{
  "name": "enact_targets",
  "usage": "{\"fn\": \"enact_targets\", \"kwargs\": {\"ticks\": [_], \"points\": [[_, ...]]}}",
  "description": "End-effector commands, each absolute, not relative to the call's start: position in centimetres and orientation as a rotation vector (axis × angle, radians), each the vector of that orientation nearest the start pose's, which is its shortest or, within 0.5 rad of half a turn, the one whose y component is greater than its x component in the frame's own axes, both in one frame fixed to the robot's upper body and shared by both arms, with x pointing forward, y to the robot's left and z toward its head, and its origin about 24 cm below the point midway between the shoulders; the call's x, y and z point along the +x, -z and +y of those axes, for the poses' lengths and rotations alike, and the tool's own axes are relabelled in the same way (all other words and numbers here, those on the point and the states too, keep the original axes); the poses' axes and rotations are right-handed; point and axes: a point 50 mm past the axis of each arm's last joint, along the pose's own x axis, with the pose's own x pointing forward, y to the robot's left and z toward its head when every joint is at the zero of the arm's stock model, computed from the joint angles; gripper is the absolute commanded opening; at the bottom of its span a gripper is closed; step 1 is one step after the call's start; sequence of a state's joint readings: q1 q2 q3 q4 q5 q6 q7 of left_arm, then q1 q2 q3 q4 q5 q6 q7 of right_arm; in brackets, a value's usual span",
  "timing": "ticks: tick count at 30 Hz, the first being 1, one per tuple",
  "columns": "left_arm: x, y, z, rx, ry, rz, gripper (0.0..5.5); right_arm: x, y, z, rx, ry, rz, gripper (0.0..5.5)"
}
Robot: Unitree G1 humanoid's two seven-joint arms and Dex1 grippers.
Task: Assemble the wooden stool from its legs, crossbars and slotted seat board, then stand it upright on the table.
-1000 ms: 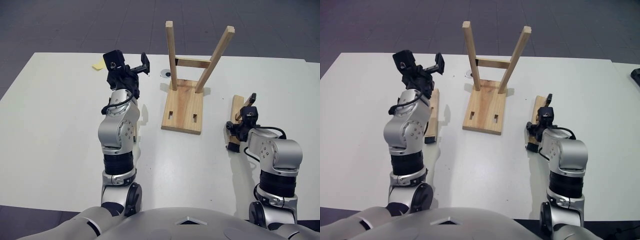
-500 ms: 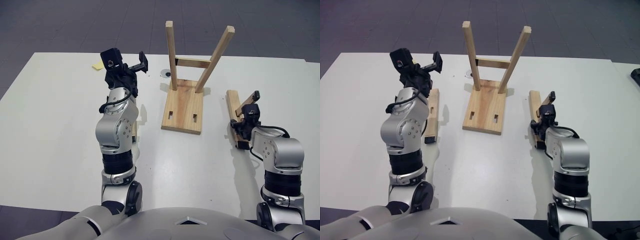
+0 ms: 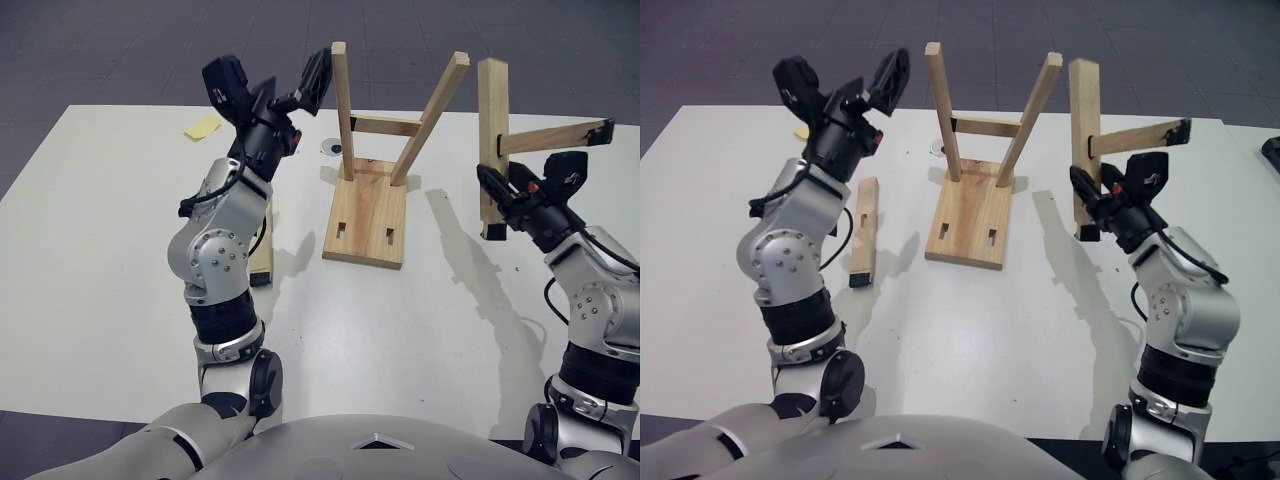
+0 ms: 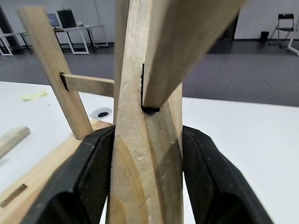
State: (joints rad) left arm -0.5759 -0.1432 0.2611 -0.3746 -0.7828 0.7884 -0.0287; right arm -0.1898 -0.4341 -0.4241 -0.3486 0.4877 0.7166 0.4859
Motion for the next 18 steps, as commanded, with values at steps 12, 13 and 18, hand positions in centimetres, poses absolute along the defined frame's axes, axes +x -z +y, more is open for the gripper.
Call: {"fn": "enact_targets", "kwargs": {"ticks": [12,13,18], "points": [[28.6,-31.5,5.4,-1.008,1.07,-0.078,5.4,23.0,-23.8,-19.9,0.0,-0.632,-0.415,2.08],[28.4,-31.6,5.2,-0.971,1.083,-0.083,5.4,23.1,-23.7,-19.7,0.0,-0.631,-0.412,2.08],[27.4,-31.3,5.0,-0.862,1.133,-0.084,5.4,23.3,-22.9,-19.2,-0.016,-0.631,-0.393,2.08]]}}
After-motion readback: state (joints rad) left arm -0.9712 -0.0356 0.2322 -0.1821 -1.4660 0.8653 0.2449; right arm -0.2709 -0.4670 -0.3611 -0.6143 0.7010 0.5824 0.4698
